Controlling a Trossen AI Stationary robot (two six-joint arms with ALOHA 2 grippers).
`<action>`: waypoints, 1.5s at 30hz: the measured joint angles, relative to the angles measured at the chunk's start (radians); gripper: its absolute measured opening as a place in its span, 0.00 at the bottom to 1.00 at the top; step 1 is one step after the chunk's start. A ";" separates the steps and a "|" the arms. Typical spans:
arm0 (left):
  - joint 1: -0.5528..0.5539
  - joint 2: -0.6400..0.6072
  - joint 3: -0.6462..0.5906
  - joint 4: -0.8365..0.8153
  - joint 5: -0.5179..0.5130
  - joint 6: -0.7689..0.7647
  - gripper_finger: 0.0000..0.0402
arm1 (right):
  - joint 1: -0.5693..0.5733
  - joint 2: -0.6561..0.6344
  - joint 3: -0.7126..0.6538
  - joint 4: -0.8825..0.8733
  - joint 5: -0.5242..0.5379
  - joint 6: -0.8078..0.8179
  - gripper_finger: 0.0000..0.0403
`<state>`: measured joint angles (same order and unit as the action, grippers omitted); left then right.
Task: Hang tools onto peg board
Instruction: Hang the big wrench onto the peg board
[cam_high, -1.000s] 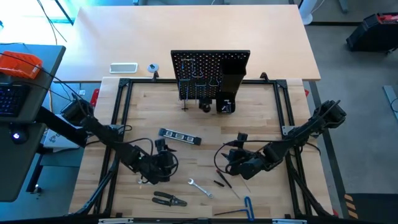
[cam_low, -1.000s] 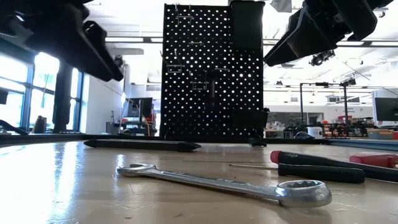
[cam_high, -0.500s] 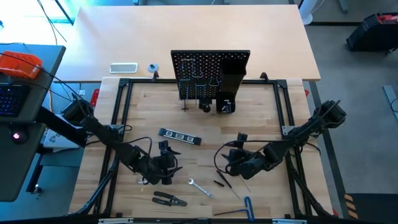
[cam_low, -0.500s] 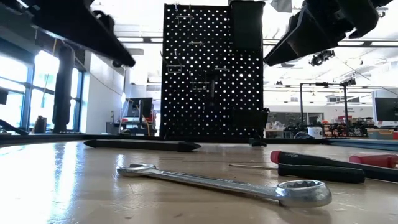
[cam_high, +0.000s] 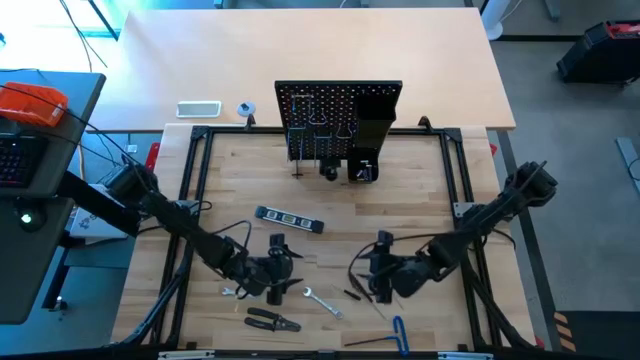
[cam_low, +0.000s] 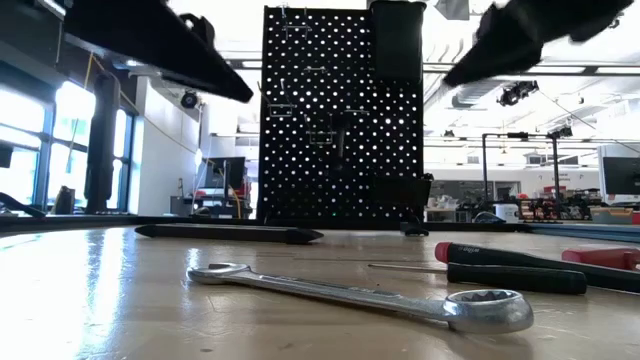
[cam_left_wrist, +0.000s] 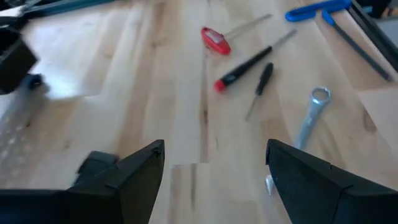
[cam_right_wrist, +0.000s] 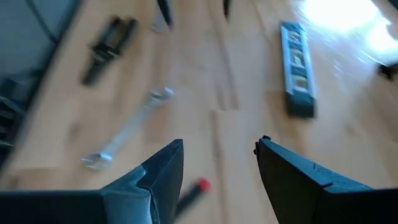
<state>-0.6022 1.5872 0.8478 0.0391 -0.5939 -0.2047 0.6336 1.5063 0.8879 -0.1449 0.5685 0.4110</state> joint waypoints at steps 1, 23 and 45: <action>0.000 0.020 0.000 0.023 0.013 0.013 0.69 | 0.011 0.000 0.000 0.025 -0.003 0.000 0.49; 0.028 0.297 0.000 0.360 0.270 0.077 0.69 | 0.081 0.339 0.000 0.518 -0.211 -0.071 0.49; 0.028 0.302 0.000 0.437 0.266 0.060 0.69 | 0.103 0.380 0.001 0.651 -0.194 -0.098 0.30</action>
<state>-0.5743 1.8896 0.8474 0.4759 -0.3279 -0.1443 0.7362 1.8862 0.8886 0.5059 0.3744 0.3130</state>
